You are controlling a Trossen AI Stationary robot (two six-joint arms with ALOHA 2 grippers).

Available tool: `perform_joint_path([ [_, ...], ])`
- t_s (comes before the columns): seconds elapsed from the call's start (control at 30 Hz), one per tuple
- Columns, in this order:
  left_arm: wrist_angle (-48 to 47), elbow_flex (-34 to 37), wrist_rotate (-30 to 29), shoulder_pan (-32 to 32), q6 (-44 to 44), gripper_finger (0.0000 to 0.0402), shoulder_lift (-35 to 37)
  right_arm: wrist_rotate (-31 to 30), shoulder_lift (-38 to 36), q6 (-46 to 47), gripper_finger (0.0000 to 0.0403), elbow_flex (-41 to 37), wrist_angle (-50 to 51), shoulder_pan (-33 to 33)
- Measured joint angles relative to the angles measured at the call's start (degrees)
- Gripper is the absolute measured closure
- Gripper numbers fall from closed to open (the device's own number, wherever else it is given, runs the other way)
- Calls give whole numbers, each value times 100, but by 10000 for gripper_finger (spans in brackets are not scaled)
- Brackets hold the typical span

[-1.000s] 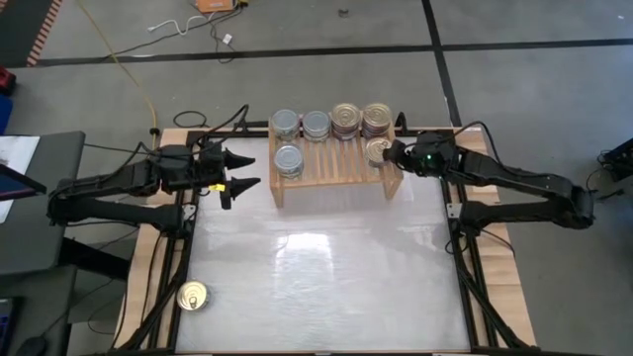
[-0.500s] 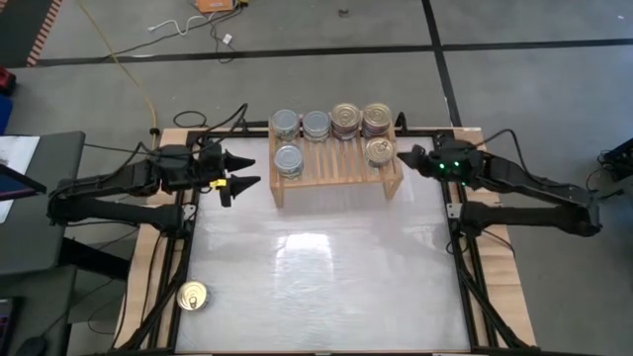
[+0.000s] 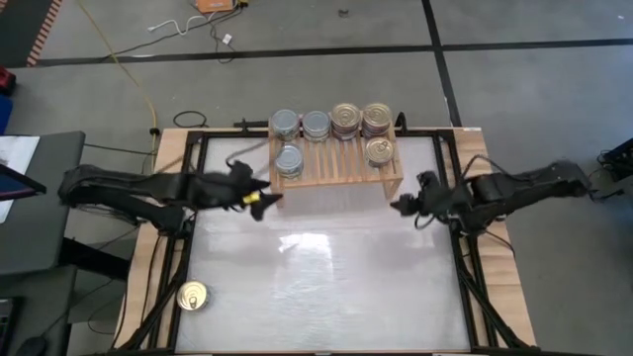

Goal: Stack canned seafood by type on shelf
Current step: Stack the blue tuna can on top of the blue tuna can on the shelf

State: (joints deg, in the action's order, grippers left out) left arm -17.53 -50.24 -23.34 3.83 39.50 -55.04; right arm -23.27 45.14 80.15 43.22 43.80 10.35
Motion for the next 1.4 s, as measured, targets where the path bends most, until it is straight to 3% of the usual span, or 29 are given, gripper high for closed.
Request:
perform_joint_path([
  [0.13, -3, 0, -538, 591, 1167, 99, -560, -252, 395, 585, 144, 0, 97, 959],
  [0.3, -470, -29, -689, 1139, 2894, 102, -1080, -323, 995, 1011, 144, 0, 93, 1845],
  [0.47, -1786, -643, -1067, 1955, 4477, 112, -1750, -338, 1577, 1321, 144, 0, 83, 2481],
  [0.6, -3397, -1490, -989, 2488, 5512, 120, -2439, -338, 1947, 1499, 144, 0, 69, 2813],
  [0.8, -5368, -2445, 383, 2923, 6222, 123, -3091, -338, 2264, 1497, 144, 0, 22, 3060],
  [1.03, -6418, -2365, 2719, 3359, 6262, 123, -3165, -365, 2344, 1492, 144, 0, -17, 3090],
  [1.23, -6242, -1935, 3677, 3739, 5142, 123, -3164, -400, 2344, 1479, 144, 2, -39, 3047],
  [1.4, -5828, -1150, 4718, 3740, 4379, 123, -3163, -402, 2344, 1482, 144, 2, -67, 2941],
])
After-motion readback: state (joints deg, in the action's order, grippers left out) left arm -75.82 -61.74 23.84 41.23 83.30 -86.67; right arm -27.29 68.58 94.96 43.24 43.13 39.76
